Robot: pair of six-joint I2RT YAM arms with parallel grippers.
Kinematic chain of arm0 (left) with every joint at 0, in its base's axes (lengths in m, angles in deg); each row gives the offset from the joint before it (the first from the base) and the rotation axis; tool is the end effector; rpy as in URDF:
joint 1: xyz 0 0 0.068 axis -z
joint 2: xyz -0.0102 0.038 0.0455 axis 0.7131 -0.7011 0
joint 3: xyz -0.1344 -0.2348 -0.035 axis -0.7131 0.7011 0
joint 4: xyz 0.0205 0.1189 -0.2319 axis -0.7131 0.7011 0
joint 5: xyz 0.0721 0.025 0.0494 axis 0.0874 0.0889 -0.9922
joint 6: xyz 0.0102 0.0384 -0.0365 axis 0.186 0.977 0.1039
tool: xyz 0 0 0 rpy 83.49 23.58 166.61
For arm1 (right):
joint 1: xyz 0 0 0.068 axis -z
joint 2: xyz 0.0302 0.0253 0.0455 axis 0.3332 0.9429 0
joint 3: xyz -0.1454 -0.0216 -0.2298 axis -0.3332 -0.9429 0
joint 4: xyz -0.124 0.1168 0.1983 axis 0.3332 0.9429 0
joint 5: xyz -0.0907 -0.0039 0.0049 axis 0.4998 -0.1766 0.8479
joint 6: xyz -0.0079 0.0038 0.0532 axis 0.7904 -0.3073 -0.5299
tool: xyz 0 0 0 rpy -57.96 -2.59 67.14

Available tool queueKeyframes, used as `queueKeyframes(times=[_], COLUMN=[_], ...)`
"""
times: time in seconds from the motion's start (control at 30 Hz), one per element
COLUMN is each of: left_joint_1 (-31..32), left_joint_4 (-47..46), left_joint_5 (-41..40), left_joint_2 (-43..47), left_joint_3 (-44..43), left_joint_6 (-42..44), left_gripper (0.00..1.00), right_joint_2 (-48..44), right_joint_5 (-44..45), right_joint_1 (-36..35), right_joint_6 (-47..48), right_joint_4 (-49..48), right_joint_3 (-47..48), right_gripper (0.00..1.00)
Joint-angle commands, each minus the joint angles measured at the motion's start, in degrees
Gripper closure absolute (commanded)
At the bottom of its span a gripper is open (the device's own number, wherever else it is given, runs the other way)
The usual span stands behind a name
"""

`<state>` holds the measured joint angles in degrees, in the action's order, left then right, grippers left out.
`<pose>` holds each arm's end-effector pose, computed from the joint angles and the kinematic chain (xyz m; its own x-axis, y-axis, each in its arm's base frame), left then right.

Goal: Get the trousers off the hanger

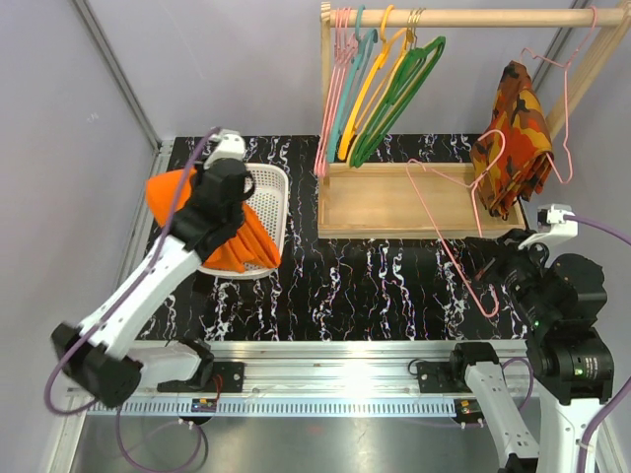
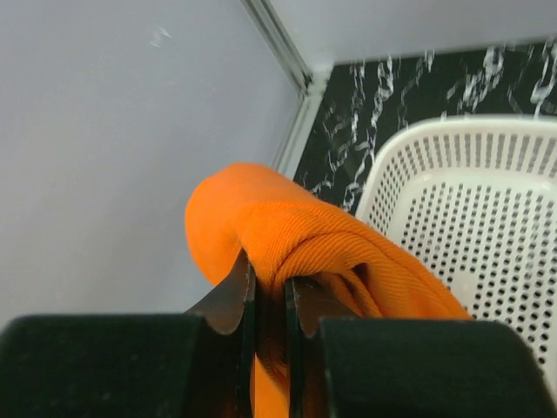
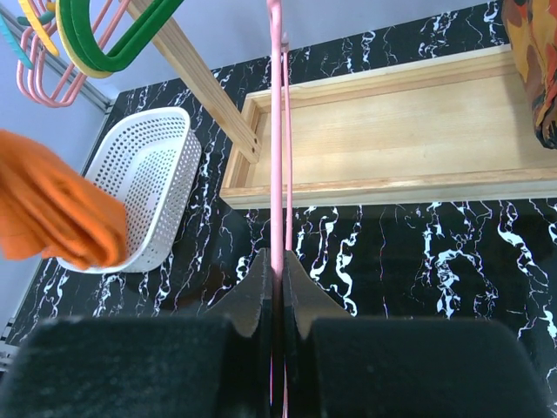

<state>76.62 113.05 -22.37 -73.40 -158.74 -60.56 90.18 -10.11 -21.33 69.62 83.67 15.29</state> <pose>0.2197 -0.0983 0.4012 -0.3591 0.3272 -0.8741 -0.3179 0.8377 0.4442 0.0482 0.0088 0.4263 -0.2407 0.2686 -0.9327 -0.1687 0.9347 0.3127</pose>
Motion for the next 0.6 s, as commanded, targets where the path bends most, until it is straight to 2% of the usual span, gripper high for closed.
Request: queueKeyframes(times=[0.0,0.3,0.4,0.57], left_joint_1=[-0.2,-0.7,-0.9,-2.0], left_joint_4=[-5.7,0.8,5.2,9.4], left_joint_5=[-2.7,0.8,3.2,12.5], left_joint_2=[-6.2,-25.6,-31.3,-37.8], left_joint_3=[-1.0,-9.3,-13.7,-18.5], left_joint_6=[2.0,0.9,-3.0,-8.5], left_gripper=[1.00,1.00,1.00,1.00], right_joint_2=[-1.1,-1.9,-2.1,-2.0], right_joint_5=[-0.8,-1.1,-1.2,-1.7], right_joint_1=[-0.2,-0.2,-0.2,-0.2], right_joint_6=[-0.5,-0.2,-0.2,-0.1], right_joint_4=[-3.7,-3.1,-3.2,-3.3], right_joint_3=[-0.2,-0.2,-0.7,-1.6], right_gripper=[1.00,1.00,1.00,1.00])
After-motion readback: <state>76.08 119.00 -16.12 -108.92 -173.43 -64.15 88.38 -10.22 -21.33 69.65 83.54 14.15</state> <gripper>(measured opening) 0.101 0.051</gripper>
